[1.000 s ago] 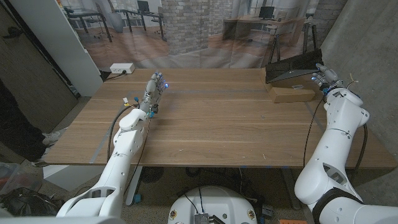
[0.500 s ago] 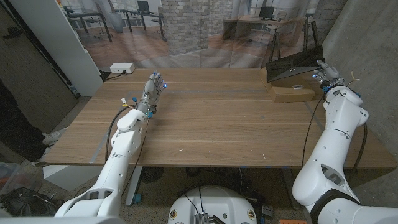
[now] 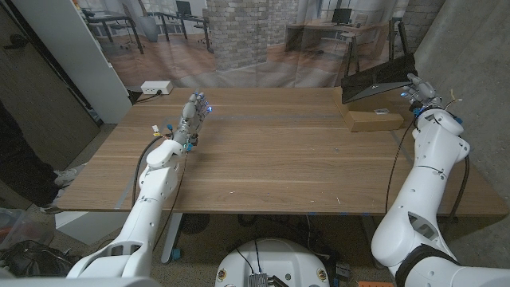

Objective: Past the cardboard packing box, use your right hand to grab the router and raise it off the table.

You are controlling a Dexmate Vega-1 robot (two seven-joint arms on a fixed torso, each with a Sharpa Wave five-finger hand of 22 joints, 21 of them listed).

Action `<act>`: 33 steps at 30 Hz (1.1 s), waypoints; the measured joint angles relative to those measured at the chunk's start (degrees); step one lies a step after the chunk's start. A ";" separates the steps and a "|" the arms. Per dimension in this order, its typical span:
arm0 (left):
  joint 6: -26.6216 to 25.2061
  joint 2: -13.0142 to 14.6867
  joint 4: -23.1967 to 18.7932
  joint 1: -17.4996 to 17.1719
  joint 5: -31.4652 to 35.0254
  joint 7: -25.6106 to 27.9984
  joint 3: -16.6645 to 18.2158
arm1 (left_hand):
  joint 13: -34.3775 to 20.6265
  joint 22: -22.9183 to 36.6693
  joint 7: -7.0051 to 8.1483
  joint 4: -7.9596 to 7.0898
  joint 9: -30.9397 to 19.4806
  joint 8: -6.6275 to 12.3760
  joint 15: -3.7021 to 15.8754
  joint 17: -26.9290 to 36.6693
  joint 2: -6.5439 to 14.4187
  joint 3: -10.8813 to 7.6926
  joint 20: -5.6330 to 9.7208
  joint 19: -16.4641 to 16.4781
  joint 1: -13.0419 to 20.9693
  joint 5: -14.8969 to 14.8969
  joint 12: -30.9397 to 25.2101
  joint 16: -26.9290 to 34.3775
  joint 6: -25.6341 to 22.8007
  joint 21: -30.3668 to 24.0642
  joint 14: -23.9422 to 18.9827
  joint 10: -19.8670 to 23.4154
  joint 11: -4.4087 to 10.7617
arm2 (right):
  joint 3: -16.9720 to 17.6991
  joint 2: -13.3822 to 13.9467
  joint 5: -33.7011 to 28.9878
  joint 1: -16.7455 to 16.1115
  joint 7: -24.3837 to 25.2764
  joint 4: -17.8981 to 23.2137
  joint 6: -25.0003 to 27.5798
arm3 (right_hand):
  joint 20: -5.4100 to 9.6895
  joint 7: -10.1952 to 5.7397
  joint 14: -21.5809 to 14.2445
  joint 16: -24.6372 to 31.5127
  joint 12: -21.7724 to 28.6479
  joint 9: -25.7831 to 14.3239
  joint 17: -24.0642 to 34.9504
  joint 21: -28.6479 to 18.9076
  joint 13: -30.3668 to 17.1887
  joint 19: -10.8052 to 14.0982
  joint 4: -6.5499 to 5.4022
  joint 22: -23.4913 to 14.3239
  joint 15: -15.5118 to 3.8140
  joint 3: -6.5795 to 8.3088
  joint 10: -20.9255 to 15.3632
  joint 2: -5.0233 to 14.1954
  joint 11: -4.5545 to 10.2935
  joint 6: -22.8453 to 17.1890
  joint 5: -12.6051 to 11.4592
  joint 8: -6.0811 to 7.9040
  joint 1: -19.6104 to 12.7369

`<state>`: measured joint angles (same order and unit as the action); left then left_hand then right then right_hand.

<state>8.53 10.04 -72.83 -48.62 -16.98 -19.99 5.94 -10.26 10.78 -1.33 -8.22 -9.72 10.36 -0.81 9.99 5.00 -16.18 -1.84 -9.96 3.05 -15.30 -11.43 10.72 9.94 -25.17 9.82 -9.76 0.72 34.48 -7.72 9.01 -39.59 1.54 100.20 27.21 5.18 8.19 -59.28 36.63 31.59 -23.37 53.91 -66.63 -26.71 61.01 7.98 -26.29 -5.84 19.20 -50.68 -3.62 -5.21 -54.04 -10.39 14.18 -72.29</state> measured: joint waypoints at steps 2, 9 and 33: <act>0.01 0.08 0.04 0.00 -0.04 -0.09 0.06 | 0.00 0.00 0.00 0.00 0.00 0.00 0.00 0.00 0.00 0.00 0.00 0.00 0.00 0.00 0.00 0.00 0.00 0.00 0.00 0.00 0.00 | -0.04 -0.11 0.01 -0.02 0.10 0.12 -0.22 | 0.00 0.00 0.00 -0.01 -0.10 0.00 -0.01 -0.15 0.00 0.00 0.00 0.01 0.00 0.00 0.00 0.00 0.00 0.00 0.00 0.00 0.00; 0.04 0.39 0.17 0.01 -0.29 -0.59 0.34 | 0.00 0.00 0.00 0.00 0.00 0.00 0.00 0.00 0.00 0.00 0.00 0.00 0.00 0.00 0.00 0.00 0.00 0.00 0.00 0.00 0.00 | -0.35 -0.71 0.05 -0.16 0.53 0.77 -0.78 | 0.00 0.00 0.00 -0.24 -0.12 0.00 0.03 -0.60 -0.06 0.00 0.00 0.47 0.00 0.00 0.00 0.00 0.00 0.01 0.01 -0.15 0.00; -0.78 2.04 1.27 0.59 -0.56 -2.92 1.68 | 0.00 0.00 0.00 0.00 0.00 0.00 0.00 0.00 0.00 -0.01 0.00 0.00 0.00 0.00 0.00 0.00 0.00 0.39 0.00 0.00 0.00 | -1.73 -2.08 -0.80 0.00 2.31 1.49 -3.45 | 0.00 -0.21 0.00 -0.35 -0.78 -0.43 0.25 -2.48 -0.29 0.00 0.07 1.86 0.00 -0.09 0.00 -0.11 0.00 -0.42 0.11 -0.45 -0.12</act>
<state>7.75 12.08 -71.55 -48.03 -17.54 -22.90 7.62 -10.26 10.78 -1.33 -8.22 -9.72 10.36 -0.80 9.99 5.00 -16.19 -1.84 -9.96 3.05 -15.30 -11.43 10.72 9.94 -24.78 9.82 -9.76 0.72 32.75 -9.80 8.21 -39.59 3.84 101.69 23.77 5.18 7.99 -59.28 36.27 30.82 -23.80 54.16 -69.11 -27.00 61.01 8.05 -24.43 -5.84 19.11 -50.68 -3.73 -5.21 -54.46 -10.28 13.73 -72.41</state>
